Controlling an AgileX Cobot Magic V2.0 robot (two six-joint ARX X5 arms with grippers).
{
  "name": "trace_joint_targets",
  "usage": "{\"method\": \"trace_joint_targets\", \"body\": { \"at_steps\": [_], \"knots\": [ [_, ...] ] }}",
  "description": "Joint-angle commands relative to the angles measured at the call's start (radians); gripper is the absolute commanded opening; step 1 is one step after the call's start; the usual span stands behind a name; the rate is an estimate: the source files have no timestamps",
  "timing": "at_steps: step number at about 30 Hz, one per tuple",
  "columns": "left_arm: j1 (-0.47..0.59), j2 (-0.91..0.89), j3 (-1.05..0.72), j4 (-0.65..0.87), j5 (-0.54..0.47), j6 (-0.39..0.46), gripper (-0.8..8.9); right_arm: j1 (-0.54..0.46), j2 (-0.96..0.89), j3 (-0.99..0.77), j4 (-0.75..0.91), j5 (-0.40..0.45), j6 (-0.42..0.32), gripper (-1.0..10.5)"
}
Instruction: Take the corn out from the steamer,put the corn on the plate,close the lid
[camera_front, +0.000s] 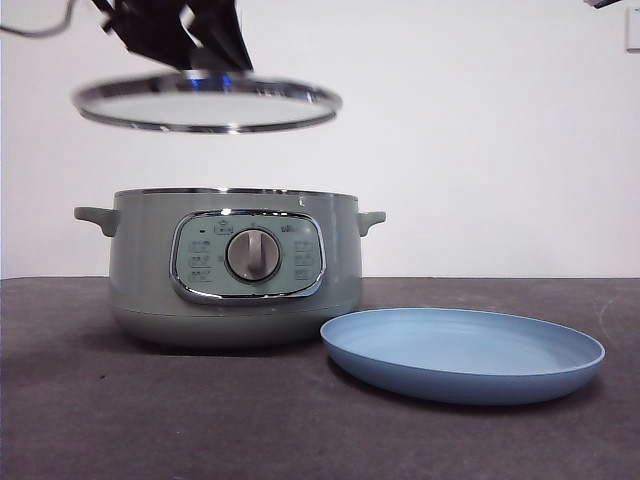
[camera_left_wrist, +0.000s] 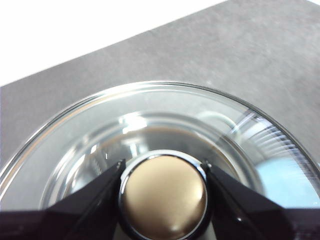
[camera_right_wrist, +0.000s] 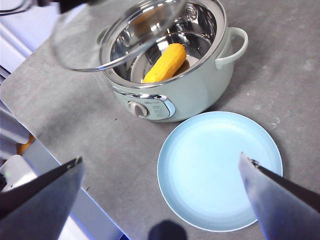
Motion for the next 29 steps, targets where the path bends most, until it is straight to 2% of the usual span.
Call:
{"method": "trace_joint_targets", "body": {
  "at_steps": [1,6,15,23,26,29],
  "knots": [
    [0.013,-0.088,0.004,-0.027,0.010,-0.003,-0.09,0.001,0.000,0.005,0.003,0.003,0.013,5.7],
    [0.031,-0.217,0.004,-0.145,0.013,0.002,-0.09,0.001,0.010,0.005,0.033,0.003,0.034,5.7],
    [0.034,-0.440,0.004,-0.360,0.013,0.001,-0.09,0.008,0.076,0.005,0.157,0.002,0.116,5.7],
    [0.034,-0.559,0.003,-0.467,0.013,-0.001,-0.09,0.099,0.185,0.005,0.344,0.006,0.220,5.7],
    [0.034,-0.580,0.003,-0.520,0.013,0.001,-0.09,0.153,0.233,0.005,0.418,0.059,0.265,5.7],
    [0.034,-0.600,0.003,-0.549,0.014,0.008,-0.08,0.202,0.290,0.016,0.461,0.112,0.280,5.7]
  ]
}}
